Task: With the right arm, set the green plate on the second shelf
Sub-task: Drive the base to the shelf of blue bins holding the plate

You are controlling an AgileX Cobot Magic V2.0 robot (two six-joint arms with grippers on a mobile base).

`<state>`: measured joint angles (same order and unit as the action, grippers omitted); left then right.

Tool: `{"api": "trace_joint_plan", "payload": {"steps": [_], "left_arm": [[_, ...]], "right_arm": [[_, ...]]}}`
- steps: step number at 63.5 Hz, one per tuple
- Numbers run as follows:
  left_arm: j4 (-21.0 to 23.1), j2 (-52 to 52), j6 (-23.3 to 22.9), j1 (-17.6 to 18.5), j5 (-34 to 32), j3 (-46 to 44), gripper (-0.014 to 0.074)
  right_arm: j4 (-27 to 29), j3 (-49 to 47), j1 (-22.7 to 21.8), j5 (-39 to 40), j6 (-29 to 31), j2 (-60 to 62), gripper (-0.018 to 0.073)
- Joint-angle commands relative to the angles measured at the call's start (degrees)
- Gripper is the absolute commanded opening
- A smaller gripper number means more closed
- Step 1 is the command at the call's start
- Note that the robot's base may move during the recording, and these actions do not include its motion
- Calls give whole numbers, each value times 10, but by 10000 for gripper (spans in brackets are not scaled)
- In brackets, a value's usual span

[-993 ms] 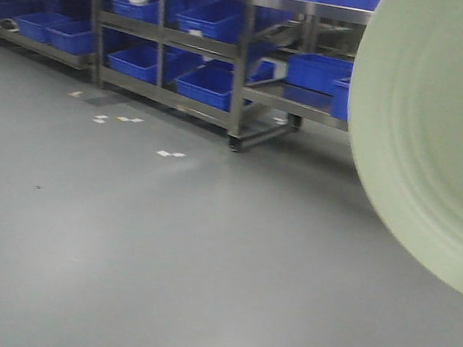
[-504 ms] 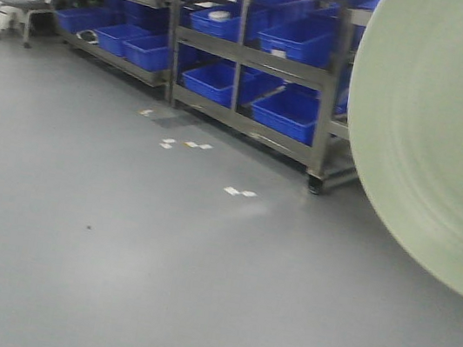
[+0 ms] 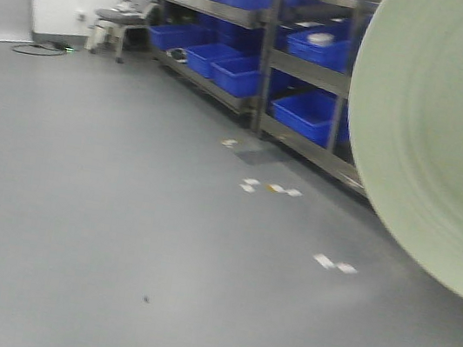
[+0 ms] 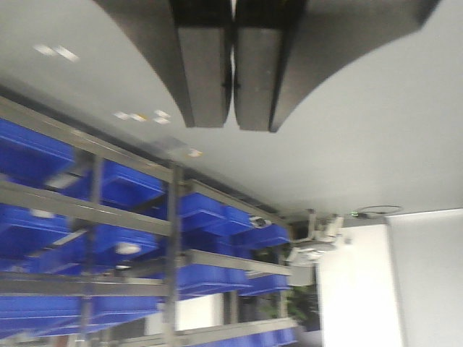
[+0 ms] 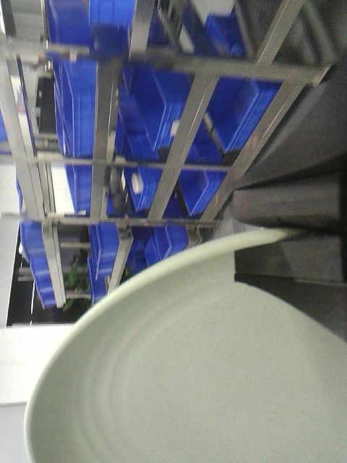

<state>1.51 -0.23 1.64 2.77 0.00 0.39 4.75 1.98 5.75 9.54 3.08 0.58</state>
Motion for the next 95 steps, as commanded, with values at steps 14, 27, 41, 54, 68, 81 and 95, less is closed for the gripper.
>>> {"api": "trace_joint_plan", "payload": {"steps": [14,27,41,54,68,81,95], "left_arm": [[4,-9,-1,0,-46,23,130],[4,-9,-1,0,-46,23,130],[4,-9,-1,0,-46,23,130],[4,-9,-1,0,-46,23,130],[4,-9,-1,0,-46,23,130],[4,-9,-1,0,-46,23,130],[4,-9,-1,0,-46,23,130]], "right_arm": [[5,-14,1,67,1,-2,57],[5,-14,1,67,1,-2,57],[5,-14,1,67,1,-2,57],[5,-14,1,67,1,-2,57],[5,-14,1,67,1,-2,57],[5,-14,1,67,1,-2,57],[5,-14,1,67,1,-2,57]]}}
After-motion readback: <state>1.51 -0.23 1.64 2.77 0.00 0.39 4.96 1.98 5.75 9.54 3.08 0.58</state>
